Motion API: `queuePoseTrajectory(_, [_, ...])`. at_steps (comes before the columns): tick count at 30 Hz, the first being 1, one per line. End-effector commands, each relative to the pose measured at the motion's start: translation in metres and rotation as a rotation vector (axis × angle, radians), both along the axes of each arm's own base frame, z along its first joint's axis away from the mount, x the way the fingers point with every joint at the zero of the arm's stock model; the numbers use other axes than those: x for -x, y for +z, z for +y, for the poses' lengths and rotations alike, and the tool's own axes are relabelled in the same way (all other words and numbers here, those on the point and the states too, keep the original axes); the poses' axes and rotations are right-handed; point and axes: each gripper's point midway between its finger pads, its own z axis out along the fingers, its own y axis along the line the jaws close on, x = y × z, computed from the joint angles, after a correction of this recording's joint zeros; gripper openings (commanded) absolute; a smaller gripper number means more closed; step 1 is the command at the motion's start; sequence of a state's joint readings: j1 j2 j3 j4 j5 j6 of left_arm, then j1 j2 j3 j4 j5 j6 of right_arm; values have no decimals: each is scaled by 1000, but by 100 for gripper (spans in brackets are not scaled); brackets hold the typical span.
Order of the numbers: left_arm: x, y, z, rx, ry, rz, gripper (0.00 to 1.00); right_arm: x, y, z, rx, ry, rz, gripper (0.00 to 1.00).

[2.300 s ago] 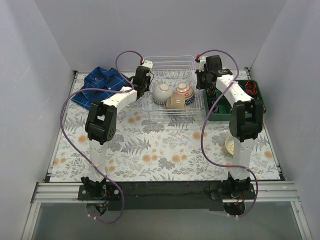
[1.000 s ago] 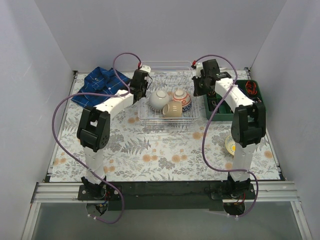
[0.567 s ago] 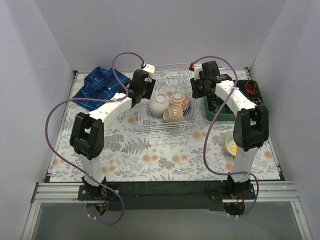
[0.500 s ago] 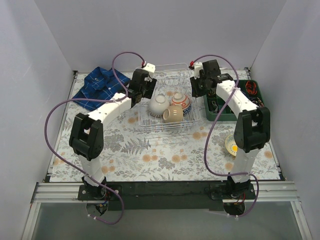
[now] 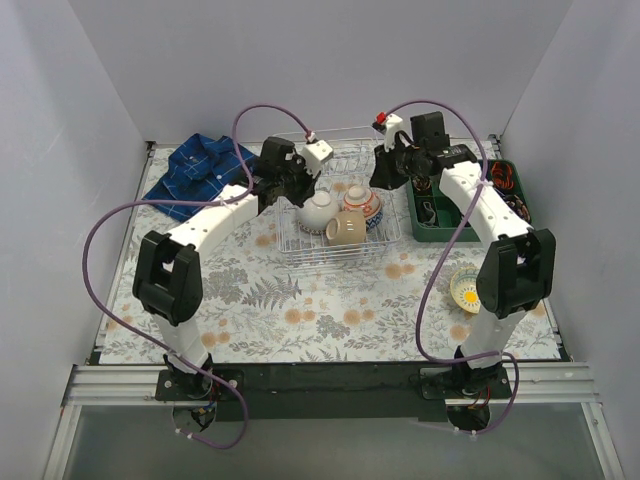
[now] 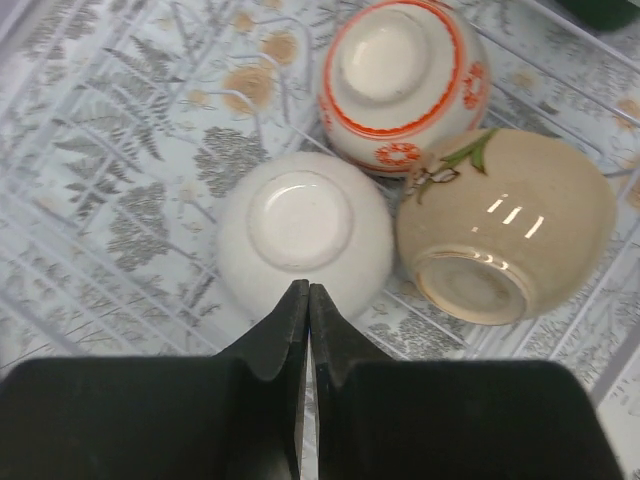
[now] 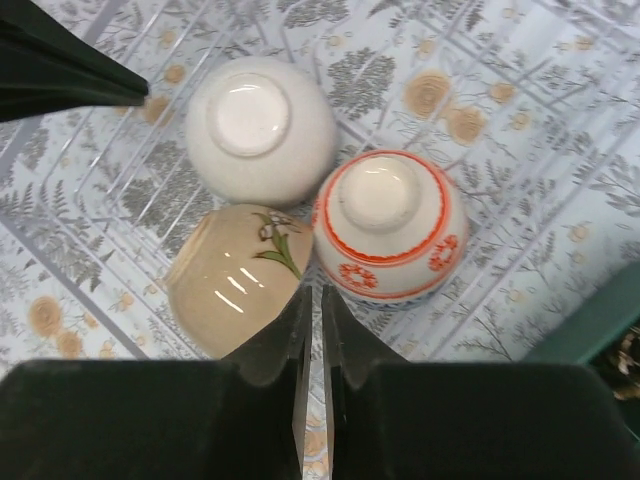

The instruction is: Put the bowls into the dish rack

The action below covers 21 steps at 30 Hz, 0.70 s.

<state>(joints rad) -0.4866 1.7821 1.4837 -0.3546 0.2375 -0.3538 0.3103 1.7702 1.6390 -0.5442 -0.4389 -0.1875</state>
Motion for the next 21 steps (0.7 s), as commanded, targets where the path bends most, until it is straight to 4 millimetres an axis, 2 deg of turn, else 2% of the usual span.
queuePoseTrajectory(1, [26,-7,-23,65,-158,132,0,18,-6,26,-84,138,56,15])
queuePoseTrajectory(3, [22,-18,-29,78,-153,166,0,18,-13,24,-77,133,76,14])
queuePoseTrajectory(8, [0,-15,-44,124,-157,126,0,22,-32,24,-72,139,122,14])
queuePoseTrajectory(10, [-7,-24,-50,129,-159,138,0,24,-35,25,-73,143,134,14])
queuePoseTrajectory(11, [-14,-16,-53,140,-160,121,0,25,-36,25,-72,143,137,14])
queuePoseTrajectory(12, [-15,-17,-56,142,-162,126,0,24,-38,25,-71,144,137,14])
queuePoseTrajectory(13, [-19,-27,-57,137,-160,143,0,25,-39,25,-68,145,140,14])
queuePoseTrajectory(15, [-26,-25,-61,142,-160,137,0,24,-43,25,-66,145,147,14])
queuePoseTrajectory(16, [-29,-34,-63,139,-157,152,0,25,-45,25,-66,146,158,14])
queuePoseTrajectory(19, [-36,-36,-69,143,-156,156,0,28,-49,26,-61,157,173,14])
queuePoseTrajectory(20, [-37,-45,-70,136,-153,174,0,30,-52,26,-59,161,186,14])
queuePoseTrajectory(21, [-40,-44,-71,140,-154,171,0,32,-55,25,-54,163,195,15])
